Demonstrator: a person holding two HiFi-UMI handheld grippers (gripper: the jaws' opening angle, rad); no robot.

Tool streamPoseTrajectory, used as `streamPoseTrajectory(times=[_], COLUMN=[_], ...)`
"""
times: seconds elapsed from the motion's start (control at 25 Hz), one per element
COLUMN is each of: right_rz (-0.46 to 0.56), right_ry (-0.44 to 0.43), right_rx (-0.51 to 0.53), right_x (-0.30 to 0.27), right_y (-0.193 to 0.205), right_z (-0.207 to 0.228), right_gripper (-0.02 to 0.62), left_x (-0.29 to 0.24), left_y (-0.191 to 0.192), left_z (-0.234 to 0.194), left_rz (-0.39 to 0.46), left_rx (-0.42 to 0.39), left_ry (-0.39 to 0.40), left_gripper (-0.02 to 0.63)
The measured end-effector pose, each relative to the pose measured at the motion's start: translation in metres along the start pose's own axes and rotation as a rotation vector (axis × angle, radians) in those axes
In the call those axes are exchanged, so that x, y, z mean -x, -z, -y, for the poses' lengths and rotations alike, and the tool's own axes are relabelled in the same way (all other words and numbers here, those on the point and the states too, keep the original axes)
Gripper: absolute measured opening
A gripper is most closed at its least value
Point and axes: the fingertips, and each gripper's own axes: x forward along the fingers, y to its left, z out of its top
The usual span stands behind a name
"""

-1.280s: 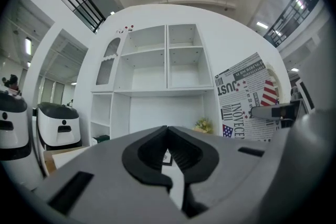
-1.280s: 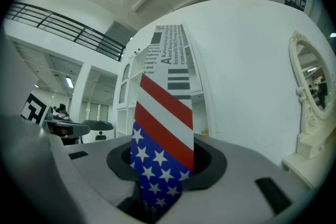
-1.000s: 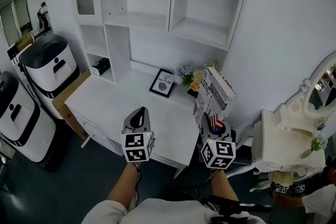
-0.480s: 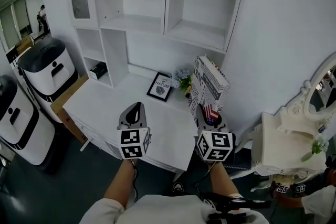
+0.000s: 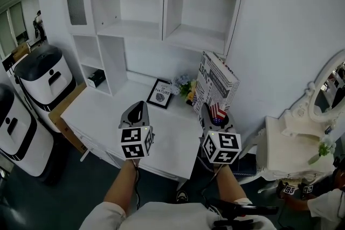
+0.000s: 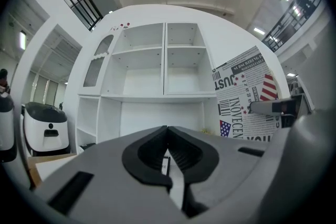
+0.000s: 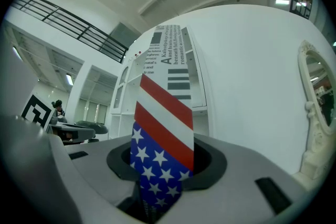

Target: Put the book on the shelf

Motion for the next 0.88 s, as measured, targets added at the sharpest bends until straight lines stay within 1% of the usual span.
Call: streamPoseTrajectory(times=[0.2, 0.56, 0.72, 0.88], right_rz=[-0.006, -0.003, 0.027, 0.033], right_ry=[0.032, 0.05, 0.051, 0.045], right_rx=[0.012, 0.022, 0.02, 0.012], right_x=[-0.004, -0.015, -0.02, -0.028], right_y=[-0.013, -0.045, -0.062, -0.078], right_z=[0.0, -0.004, -0.008, -0.013], right_gripper=[0.172, 0.172, 0.172, 0.172], left_x=[-0.009, -0.021, -0.024, -0.025], left_y=[-0.019, -0.06, -0.073, -0.081], left_z=[0.007, 0.017, 0.017, 0.016], left_rz=[0.017, 0.043, 0.054, 0.06], left_rx=[-0.032, -0.061, -0.052, -0.041], left_ry=[0.02, 0.044, 0.053, 0.057], left_gripper=[0.008, 0.008, 0.008, 0.008])
